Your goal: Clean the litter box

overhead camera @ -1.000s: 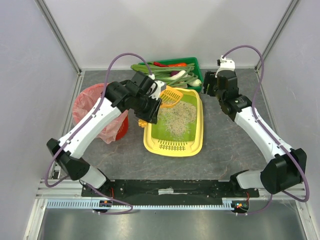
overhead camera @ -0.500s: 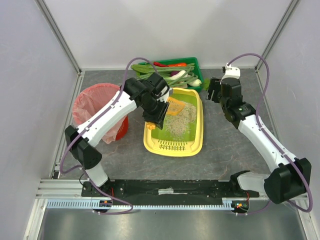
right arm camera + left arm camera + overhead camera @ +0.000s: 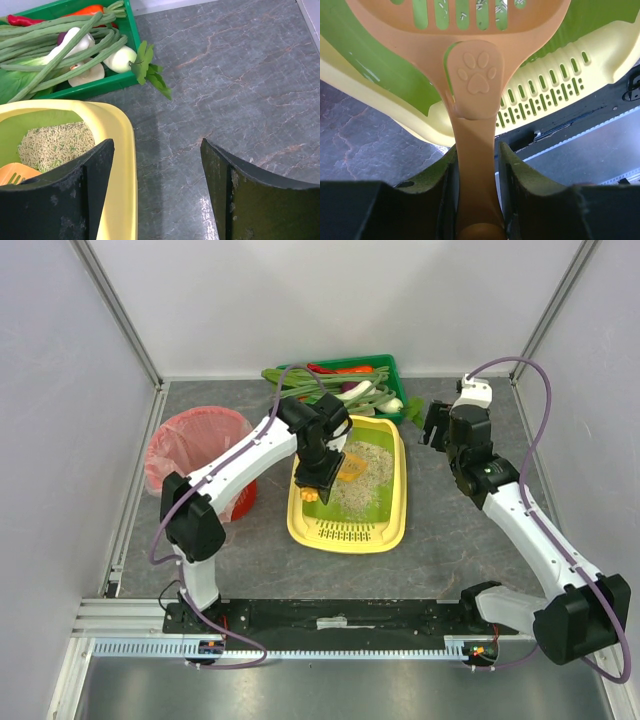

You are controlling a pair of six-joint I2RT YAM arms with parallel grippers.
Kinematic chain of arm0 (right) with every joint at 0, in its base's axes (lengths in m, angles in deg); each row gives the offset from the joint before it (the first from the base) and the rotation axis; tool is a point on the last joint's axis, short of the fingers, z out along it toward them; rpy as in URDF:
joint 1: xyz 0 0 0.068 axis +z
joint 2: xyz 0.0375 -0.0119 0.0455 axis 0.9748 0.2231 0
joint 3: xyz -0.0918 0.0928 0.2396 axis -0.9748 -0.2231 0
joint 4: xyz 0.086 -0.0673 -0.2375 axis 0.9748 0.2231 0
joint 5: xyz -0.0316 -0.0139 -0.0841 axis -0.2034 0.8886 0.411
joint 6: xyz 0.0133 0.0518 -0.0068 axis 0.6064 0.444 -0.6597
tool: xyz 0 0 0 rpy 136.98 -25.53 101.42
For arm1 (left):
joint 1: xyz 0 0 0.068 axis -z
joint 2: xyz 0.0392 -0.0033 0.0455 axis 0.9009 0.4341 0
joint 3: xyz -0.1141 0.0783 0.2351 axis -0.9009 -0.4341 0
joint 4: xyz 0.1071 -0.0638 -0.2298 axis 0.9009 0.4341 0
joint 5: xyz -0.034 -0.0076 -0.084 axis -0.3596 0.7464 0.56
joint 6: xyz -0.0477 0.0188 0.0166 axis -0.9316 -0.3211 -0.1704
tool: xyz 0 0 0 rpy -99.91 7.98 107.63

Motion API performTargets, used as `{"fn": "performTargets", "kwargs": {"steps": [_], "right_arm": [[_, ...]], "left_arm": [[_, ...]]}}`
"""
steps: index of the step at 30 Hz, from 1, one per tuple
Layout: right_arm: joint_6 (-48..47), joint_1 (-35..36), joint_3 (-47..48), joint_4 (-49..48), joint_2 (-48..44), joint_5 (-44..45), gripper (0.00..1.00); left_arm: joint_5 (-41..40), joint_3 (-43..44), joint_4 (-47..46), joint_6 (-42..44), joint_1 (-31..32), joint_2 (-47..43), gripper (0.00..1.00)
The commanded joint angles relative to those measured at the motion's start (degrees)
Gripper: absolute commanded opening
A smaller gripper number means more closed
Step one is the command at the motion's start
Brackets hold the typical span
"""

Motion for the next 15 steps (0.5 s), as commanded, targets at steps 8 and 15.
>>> {"fn": "performTargets", "kwargs": {"steps": [8,15], "right_arm": [[0.5,-1.0,-1.9,-2.6,-2.5,1.4,0.79],[0.5,-1.3,-3.7,-2.6,-3.6,1.8,0.79]], "left_arm": [[5.0,8.5,10.5,2.0,0.5,9.0,0.02],[4.7,4.8,10.5,0.9,0.6,10.4,0.02]]}}
